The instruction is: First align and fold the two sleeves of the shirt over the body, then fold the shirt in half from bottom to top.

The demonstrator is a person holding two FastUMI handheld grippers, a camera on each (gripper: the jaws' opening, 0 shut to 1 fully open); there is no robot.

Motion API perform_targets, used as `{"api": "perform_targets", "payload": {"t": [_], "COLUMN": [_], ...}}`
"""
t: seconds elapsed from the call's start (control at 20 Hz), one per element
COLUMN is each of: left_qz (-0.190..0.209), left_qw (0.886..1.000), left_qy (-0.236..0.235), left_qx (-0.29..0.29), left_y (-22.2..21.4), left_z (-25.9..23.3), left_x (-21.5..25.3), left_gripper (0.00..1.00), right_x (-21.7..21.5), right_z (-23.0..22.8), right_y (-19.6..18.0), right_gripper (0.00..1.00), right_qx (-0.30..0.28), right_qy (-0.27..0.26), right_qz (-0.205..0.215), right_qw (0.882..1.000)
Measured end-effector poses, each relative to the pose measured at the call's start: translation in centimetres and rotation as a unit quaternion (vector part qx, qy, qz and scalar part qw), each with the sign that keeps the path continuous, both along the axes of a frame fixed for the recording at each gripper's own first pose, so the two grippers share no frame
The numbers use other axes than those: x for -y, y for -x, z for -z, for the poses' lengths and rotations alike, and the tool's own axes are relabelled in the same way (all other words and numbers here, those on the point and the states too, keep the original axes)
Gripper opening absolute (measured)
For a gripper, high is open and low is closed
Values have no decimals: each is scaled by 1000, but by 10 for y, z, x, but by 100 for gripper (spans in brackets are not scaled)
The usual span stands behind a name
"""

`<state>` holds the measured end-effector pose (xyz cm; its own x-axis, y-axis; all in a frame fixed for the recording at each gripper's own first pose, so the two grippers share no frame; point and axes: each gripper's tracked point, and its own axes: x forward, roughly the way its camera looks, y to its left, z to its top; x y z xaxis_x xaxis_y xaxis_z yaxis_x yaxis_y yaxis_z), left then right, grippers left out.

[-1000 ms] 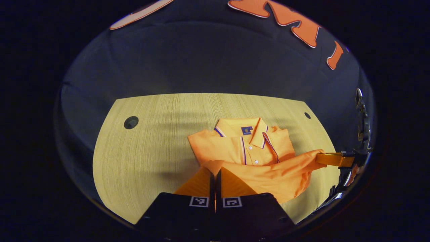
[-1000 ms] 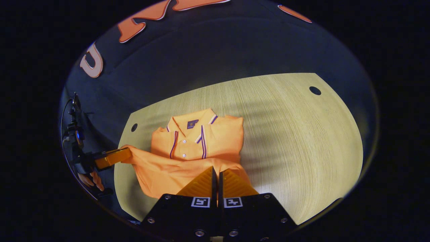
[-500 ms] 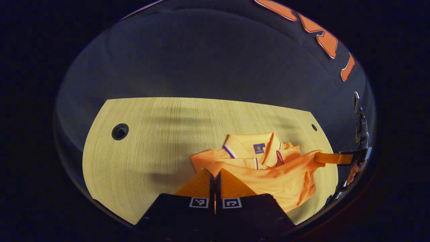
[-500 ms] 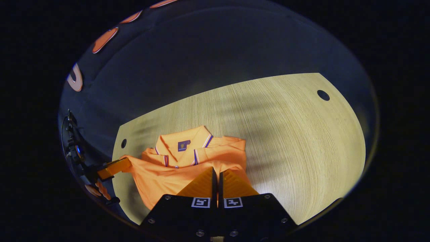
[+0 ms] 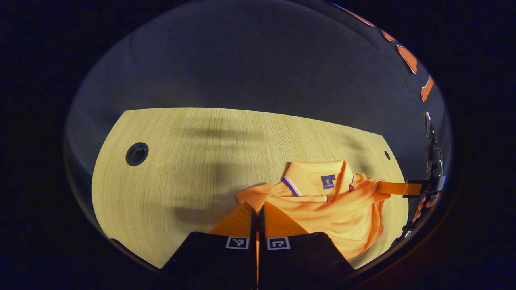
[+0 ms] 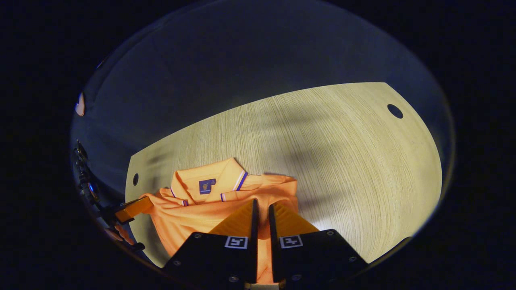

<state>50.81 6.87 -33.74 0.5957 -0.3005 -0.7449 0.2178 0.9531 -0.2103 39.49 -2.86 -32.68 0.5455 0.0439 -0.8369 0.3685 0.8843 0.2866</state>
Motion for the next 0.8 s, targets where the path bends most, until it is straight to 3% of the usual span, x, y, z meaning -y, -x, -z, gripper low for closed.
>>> {"api": "perform_targets", "payload": {"t": [0.05, 0.1, 0.3, 0.35, 0.4, 0.45, 0.55, 0.8], "left_qz": [0, 4, 8, 9, 7, 6, 1, -34], "left_qw": [1000, 1000, 999, 998, 998, 997, 996, 994], "left_qy": [-5, -2, 5, 0, -5, -2, -8, -9], "left_qx": [3, 8, 49, 58, 68, 79, 89, 103], "left_y": [-2, -3, -14, -12, -14, -14, -8, 34], "left_z": [-3, -8, -32, -40, -44, -55, -70, -106], "left_x": [-3, -3, 2, 1, 3, 3, -2, -8], "left_gripper": [7, 8, 73, 82, 83, 96, 97, 97], "right_x": [1, 1, 12, 13, 16, 18, 21, 3], "right_z": [-2, -5, -22, -27, -31, -35, -51, -100], "right_y": [-3, -7, -15, -14, -10, -7, 0, 25], "right_gripper": [24, 26, 53, 63, 69, 80, 91, 98], "right_qx": [6, 14, 48, 53, 56, 62, 76, 132], "right_qy": [-1, -7, 1, 8, 19, 32, 62, 86], "right_qz": [4, 8, 24, 22, 19, 14, 1, -30], "right_qw": [1000, 1000, 999, 998, 998, 997, 995, 987]}}
